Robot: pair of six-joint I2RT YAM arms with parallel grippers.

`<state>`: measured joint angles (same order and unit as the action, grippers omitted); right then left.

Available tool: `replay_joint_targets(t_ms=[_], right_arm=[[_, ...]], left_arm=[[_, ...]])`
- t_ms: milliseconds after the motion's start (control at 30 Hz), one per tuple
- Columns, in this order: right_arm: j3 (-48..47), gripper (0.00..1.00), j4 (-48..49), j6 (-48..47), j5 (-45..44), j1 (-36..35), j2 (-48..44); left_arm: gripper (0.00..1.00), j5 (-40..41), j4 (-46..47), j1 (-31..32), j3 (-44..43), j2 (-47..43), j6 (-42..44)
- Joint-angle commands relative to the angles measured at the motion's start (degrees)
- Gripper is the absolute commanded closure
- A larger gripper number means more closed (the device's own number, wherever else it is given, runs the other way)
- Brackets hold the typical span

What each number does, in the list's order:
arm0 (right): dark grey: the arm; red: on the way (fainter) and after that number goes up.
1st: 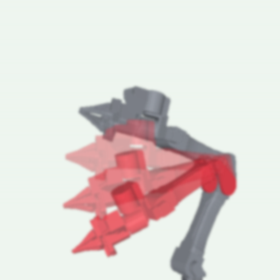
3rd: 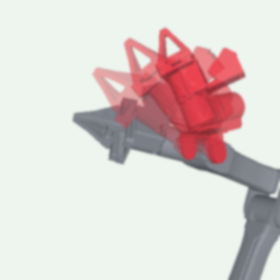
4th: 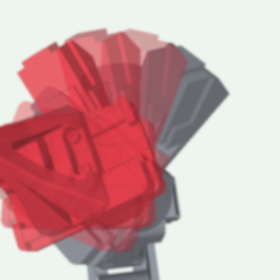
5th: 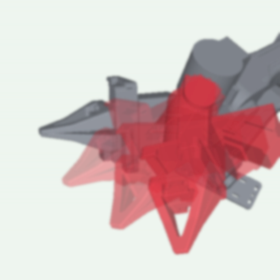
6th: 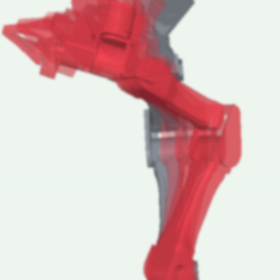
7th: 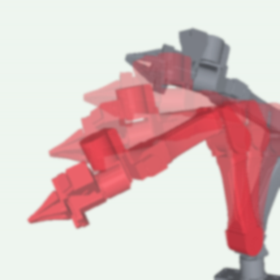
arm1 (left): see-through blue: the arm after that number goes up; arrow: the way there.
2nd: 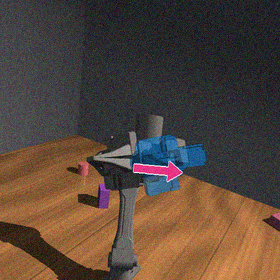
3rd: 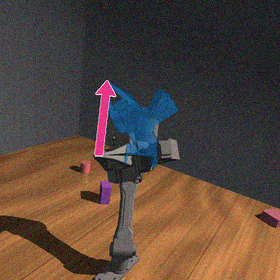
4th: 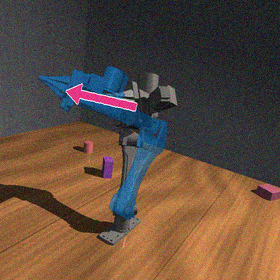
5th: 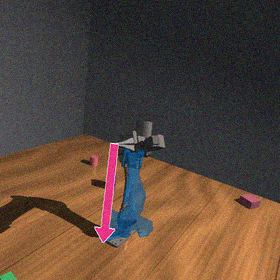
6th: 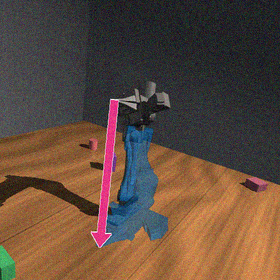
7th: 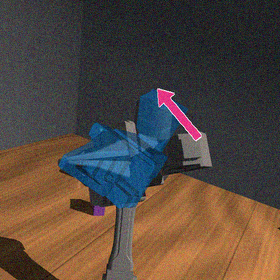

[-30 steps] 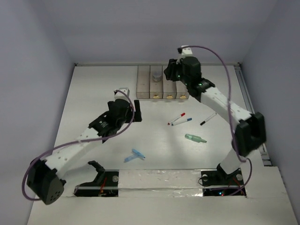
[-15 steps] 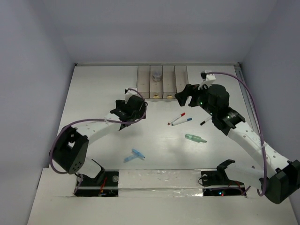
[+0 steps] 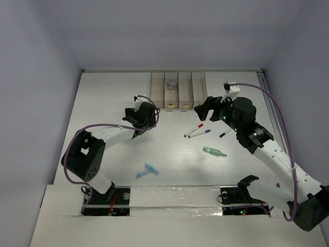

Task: Sort the stationery into containers
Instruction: Pick up the stationery from the center of the board, then place the stationery in the storage box.

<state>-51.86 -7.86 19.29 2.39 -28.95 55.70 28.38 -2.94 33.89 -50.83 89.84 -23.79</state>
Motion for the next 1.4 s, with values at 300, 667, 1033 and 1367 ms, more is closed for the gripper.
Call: replay_joint_targets(t_ms=[300, 667, 1033, 1367], right_arm=[[0.00, 0.10, 0.39, 0.14, 2.27, -0.32, 0.02], [0.26, 0.10, -0.05, 1.36, 0.51, -0.32, -3.40], [4.22, 0.10, 0.30, 2.77, 0.68, -0.32, -6.04], [5.98, 0.10, 0.04, 3.12, 2.18, -0.32, -7.71]], left_arm=[[0.46, -0.78, 5.75, -1.28, 0.02, 2.62, 1.73], [0.76, -8.16, 3.03, 0.73, -9.25, -8.89, 1.29], [0.74, -11.86, -1.10, 1.79, -39.33, 10.95, 5.42], [0.73, -9.31, -7.51, 1.79, -59.64, 29.07, 8.67]])
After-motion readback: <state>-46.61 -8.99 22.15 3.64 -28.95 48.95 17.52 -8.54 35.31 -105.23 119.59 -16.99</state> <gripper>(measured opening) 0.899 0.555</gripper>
